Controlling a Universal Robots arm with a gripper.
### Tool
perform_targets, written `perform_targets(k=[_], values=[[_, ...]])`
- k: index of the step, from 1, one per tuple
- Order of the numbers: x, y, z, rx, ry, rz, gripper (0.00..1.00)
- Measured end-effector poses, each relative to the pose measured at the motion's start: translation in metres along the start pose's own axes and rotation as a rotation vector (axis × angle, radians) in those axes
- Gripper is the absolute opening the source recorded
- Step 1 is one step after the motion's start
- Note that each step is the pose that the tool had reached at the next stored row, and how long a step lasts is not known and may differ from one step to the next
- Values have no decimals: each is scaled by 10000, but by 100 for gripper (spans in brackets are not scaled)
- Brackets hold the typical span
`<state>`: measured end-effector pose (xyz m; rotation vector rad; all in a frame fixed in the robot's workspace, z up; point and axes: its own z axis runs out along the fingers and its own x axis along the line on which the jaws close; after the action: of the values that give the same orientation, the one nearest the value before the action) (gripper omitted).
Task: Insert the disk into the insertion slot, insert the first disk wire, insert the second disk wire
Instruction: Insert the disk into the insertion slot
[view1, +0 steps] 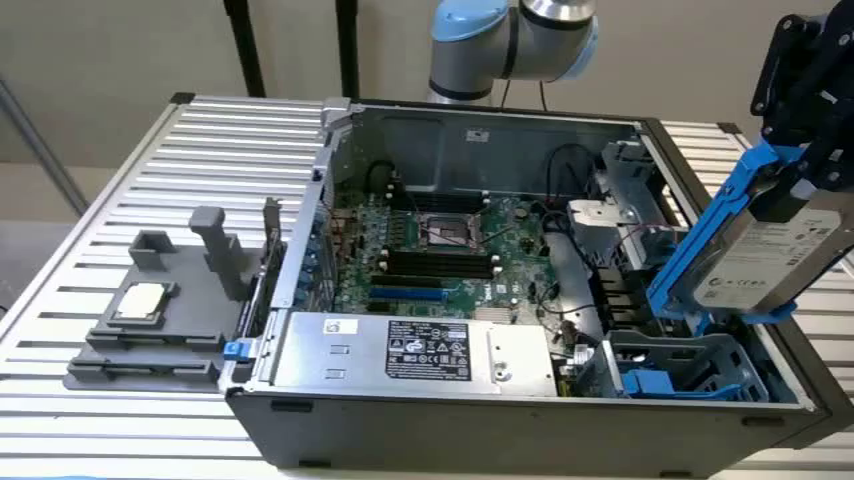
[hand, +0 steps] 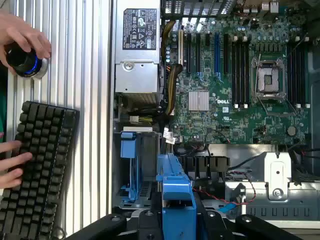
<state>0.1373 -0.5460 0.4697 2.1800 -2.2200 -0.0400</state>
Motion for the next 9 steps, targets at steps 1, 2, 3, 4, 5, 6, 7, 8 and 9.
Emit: perform_targets(k=[1,2,3,4,5,6,7,8,9], values=[[0,0,0,0,-1,0,33],[0,0,0,0,0,0,33],[0,0,0,0,0,0,33],[0,0,0,0,0,0,33],[0,0,0,0,0,0,33],[0,0,0,0,0,0,33],[0,0,0,0,0,0,33],[0,0,0,0,0,0,33],[0,0,0,0,0,0,33]])
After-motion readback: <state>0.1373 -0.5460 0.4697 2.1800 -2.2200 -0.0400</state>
